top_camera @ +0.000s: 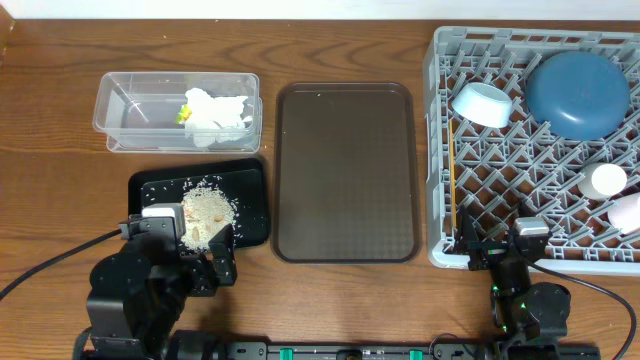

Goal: Sort waste into correct bins and load items into the dishwasher rack

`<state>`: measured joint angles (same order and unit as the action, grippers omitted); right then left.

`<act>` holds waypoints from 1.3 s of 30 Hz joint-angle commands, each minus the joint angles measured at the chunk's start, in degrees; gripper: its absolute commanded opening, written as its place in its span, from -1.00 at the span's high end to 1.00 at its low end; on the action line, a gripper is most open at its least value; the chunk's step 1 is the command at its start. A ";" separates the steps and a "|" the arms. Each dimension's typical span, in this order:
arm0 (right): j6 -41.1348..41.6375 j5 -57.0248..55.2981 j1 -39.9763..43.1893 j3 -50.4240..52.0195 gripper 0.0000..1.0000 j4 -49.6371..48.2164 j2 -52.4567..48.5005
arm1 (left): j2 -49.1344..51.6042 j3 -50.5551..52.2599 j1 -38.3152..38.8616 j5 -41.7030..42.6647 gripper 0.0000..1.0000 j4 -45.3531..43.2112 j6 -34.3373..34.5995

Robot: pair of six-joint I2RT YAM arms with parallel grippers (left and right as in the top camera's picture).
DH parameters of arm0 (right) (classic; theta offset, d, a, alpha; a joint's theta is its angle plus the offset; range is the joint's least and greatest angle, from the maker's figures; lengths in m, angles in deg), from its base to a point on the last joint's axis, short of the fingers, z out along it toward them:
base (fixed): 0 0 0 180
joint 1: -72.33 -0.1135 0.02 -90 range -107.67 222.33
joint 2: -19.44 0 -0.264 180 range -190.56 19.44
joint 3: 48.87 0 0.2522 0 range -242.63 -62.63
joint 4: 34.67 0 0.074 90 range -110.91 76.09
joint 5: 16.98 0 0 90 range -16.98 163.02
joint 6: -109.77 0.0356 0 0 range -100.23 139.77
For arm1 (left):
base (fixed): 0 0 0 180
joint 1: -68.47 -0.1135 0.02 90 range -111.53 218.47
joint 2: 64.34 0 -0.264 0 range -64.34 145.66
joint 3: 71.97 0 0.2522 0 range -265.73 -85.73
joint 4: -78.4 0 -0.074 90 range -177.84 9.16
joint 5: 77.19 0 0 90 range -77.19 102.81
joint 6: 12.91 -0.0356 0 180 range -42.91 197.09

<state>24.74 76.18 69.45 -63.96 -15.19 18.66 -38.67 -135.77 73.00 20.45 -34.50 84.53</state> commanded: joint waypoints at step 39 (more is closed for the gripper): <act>0.11 -0.33 -0.52 0.24 -0.99 -0.04 0.33 | -25.44 49.81 -0.24 -6.19 -0.99 -49.51 -0.33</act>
<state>24.74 76.13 69.45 -63.96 -15.22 18.71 -63.74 -86.92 73.00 15.44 -86.06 84.53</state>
